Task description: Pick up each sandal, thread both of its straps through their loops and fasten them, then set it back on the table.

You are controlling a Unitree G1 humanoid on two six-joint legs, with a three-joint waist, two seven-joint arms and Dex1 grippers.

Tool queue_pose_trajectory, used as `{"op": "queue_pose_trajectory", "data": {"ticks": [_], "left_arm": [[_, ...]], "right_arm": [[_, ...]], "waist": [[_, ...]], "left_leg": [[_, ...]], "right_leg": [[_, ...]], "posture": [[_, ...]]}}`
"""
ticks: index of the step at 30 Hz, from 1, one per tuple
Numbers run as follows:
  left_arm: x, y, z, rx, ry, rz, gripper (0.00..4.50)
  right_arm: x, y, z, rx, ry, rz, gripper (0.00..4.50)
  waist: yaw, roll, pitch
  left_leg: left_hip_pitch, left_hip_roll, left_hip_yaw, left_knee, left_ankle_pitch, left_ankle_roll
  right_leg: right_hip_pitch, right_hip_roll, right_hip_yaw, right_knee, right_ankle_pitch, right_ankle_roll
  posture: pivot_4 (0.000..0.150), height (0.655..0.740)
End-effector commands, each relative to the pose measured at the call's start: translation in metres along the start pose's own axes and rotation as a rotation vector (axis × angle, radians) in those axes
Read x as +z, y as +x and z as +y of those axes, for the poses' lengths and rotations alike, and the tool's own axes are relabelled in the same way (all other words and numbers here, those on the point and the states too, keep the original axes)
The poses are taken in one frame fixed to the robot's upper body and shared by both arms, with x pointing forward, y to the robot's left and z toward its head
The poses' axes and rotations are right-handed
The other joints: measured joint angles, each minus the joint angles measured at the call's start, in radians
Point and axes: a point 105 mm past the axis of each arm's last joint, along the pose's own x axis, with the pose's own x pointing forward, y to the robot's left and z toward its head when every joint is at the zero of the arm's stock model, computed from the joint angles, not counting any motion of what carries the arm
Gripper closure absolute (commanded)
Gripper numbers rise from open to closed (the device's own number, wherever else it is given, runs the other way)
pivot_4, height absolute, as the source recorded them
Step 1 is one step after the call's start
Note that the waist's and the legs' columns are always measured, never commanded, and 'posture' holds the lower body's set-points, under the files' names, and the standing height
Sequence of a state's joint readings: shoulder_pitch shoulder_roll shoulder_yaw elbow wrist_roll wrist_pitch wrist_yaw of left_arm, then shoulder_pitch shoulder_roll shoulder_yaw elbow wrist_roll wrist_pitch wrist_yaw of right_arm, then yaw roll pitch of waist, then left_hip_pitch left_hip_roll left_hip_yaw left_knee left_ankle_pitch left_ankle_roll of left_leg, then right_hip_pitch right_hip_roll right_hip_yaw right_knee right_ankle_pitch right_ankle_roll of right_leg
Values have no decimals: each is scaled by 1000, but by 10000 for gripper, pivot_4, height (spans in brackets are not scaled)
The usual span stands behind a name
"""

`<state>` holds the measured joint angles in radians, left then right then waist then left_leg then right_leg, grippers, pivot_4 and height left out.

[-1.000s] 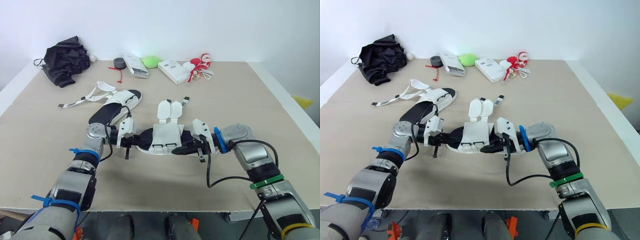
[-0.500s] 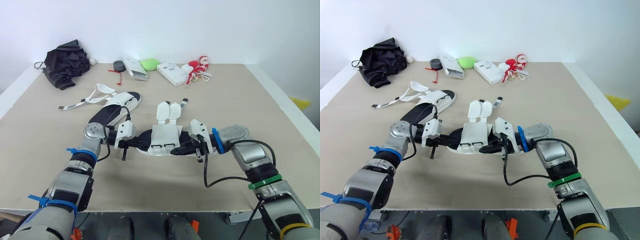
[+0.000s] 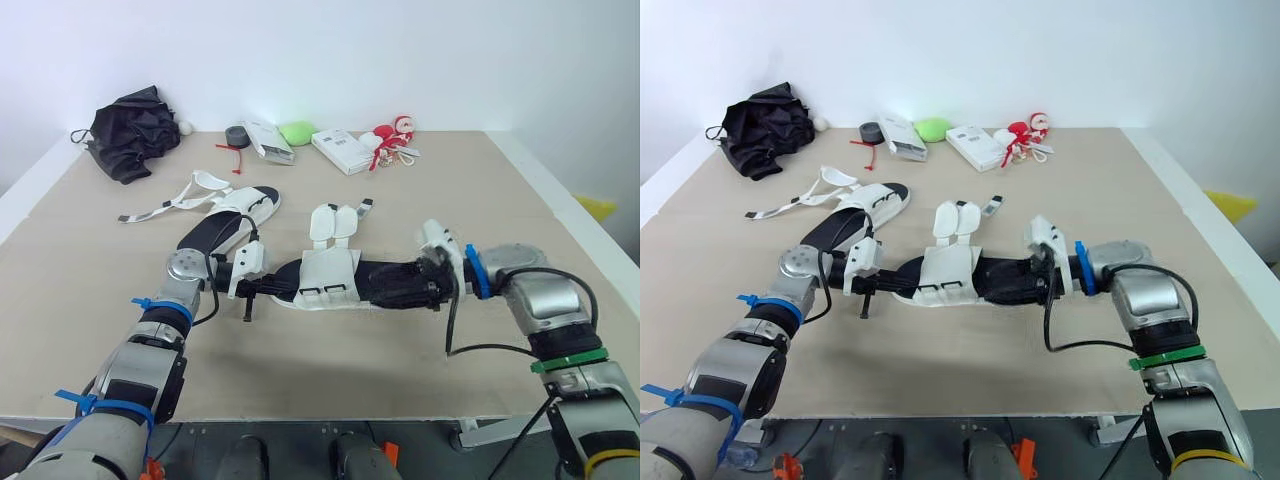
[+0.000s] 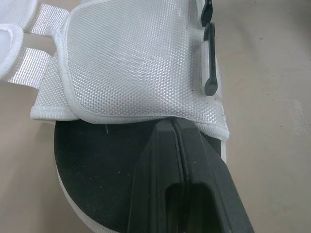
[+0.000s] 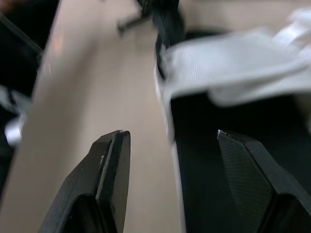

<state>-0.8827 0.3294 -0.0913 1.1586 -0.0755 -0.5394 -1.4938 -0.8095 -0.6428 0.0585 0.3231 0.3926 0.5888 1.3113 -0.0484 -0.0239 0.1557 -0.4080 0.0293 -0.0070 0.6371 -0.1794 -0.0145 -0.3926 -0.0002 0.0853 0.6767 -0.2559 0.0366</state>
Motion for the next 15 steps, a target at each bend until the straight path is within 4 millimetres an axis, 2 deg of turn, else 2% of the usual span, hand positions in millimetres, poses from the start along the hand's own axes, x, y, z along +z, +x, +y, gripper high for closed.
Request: {"op": "queue_pose_trajectory", "data": {"ticks": [1,5,8,11,15], "left_arm": [[-24,10,-24,-99,-70,75,45000],[-21,12,-22,-98,-54,66,45000],[-20,12,-22,-98,-45,62,45000],[-19,14,-22,-100,-39,58,45000],[-19,15,-24,-104,-32,54,45000]], "right_arm": [[24,4,-21,-110,45,-80,14003],[18,23,-40,-181,119,-52,14003],[10,34,-44,-183,158,-37,14003],[5,38,-45,-176,149,-36,14003],[8,35,-43,-130,184,-76,14003]], "waist": [[2,0,0],[4,0,0],[7,0,0],[7,0,0],[7,0,0]], "left_leg": [[0,0,0,0,0,0],[-2,-1,-1,-3,-1,-1],[-4,-2,-2,-3,-1,0],[-7,-3,-2,-3,-1,0],[-8,-4,-2,-2,-1,0]], "right_leg": [[0,0,0,0,0,0],[-1,-1,0,0,-2,5],[-2,-2,-1,0,-3,5],[-4,-3,-1,0,-3,6],[-6,-3,-1,0,-2,7]], "posture": [[1500,7400],[1500,7400],[1500,7400],[1500,7400],[1500,7400]]}}
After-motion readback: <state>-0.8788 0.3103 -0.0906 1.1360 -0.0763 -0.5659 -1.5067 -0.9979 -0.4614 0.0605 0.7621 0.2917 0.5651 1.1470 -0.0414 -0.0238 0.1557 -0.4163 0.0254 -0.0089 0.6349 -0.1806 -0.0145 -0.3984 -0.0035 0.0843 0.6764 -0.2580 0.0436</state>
